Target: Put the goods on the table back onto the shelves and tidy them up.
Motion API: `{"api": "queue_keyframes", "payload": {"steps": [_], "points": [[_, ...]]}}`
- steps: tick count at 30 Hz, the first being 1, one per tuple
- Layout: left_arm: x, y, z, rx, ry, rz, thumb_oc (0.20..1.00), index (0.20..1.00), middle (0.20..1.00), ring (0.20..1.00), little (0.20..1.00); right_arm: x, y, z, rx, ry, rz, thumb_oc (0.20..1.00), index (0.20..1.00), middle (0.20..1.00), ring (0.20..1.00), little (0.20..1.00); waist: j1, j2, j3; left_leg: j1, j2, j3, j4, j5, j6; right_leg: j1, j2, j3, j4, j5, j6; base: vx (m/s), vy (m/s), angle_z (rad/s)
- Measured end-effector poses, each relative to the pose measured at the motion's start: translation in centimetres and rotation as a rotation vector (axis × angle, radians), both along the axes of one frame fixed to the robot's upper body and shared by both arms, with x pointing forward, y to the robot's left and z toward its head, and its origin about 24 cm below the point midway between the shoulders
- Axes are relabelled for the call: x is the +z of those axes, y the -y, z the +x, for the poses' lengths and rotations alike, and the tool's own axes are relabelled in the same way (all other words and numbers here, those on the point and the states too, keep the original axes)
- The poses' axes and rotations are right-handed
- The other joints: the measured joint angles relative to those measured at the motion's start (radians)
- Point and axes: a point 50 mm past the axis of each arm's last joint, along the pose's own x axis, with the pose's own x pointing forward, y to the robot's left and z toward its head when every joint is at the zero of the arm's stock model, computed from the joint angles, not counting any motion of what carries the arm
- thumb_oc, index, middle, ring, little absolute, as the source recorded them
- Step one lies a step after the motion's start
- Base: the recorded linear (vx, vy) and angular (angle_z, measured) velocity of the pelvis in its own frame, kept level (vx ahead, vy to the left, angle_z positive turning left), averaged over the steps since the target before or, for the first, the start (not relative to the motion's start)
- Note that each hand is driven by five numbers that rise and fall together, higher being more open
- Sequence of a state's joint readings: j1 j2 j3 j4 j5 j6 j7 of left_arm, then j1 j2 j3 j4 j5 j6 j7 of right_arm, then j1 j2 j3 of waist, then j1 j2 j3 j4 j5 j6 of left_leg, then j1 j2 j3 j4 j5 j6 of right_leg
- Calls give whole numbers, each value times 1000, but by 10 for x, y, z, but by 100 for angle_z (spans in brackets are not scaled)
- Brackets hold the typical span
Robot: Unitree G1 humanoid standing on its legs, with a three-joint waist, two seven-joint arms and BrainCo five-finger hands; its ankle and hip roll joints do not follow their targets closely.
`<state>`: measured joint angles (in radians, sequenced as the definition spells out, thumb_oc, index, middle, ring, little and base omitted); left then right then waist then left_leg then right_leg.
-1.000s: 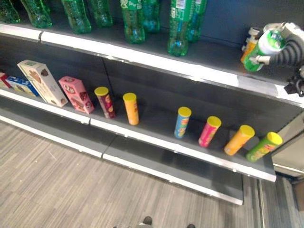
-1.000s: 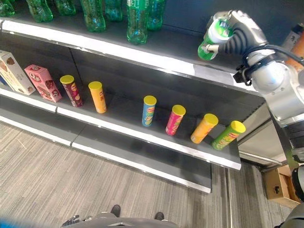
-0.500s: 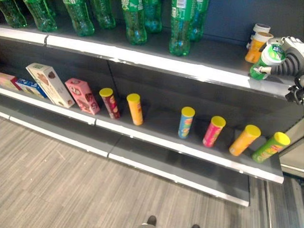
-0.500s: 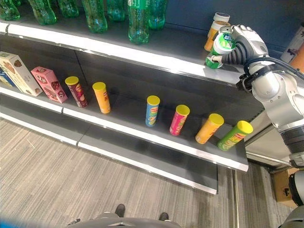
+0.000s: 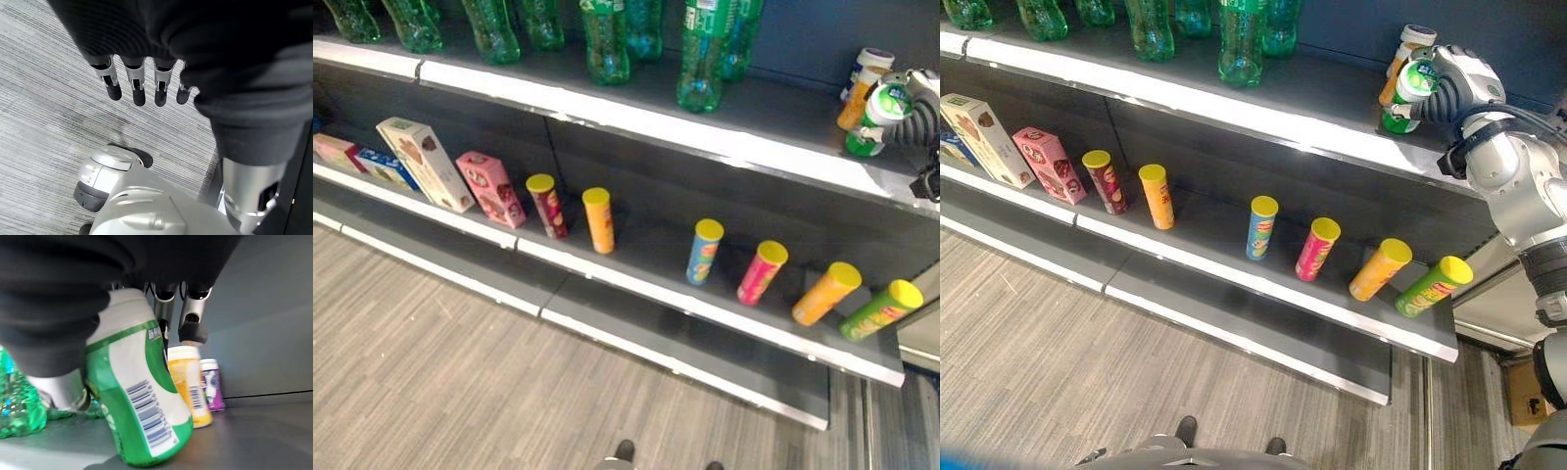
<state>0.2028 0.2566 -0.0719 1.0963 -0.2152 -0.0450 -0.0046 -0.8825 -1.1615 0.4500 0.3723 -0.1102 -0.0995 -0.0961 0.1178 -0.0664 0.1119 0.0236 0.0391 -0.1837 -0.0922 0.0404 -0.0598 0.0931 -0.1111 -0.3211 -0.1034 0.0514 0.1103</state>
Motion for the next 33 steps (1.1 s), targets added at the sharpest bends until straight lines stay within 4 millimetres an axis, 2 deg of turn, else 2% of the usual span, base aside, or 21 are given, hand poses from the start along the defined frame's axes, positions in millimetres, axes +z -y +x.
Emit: {"api": "queue_keyframes", "payload": {"steps": [7,9,12,33], "points": [[0,0,0,19,4,-4,1000,1000,1000,1000,1000,8,-3,-3,20,-21,-48,200,200,200,200,200,-1,-13,9,-3,-1,-7,-4,1,-1,0,0,-5,0,-2,1,2,-2,1],[1,-4,5,10,5,6,1000,1000,1000,1000,1000,9,-6,-3,35,-23,-53,200,200,200,200,200,-8,-15,12,-3,-1,-5,-2,1,-1,-1,-1,-4,0,-3,1,0,0,0],[5,-14,13,16,35,26,1000,1000,1000,1000,1000,22,-17,0,66,-51,-112,200,200,200,200,200,-25,-11,15,-3,-2,-3,-2,1,-1,-1,-2,-3,0,-3,2,0,0,0],[5,-12,20,4,47,13,1000,1000,1000,1000,1000,19,-21,-1,93,-84,-106,200,200,200,200,200,-38,-11,15,11,-3,11,0,1,-1,0,-4,11,1,-2,1,2,-1,-1]]}}
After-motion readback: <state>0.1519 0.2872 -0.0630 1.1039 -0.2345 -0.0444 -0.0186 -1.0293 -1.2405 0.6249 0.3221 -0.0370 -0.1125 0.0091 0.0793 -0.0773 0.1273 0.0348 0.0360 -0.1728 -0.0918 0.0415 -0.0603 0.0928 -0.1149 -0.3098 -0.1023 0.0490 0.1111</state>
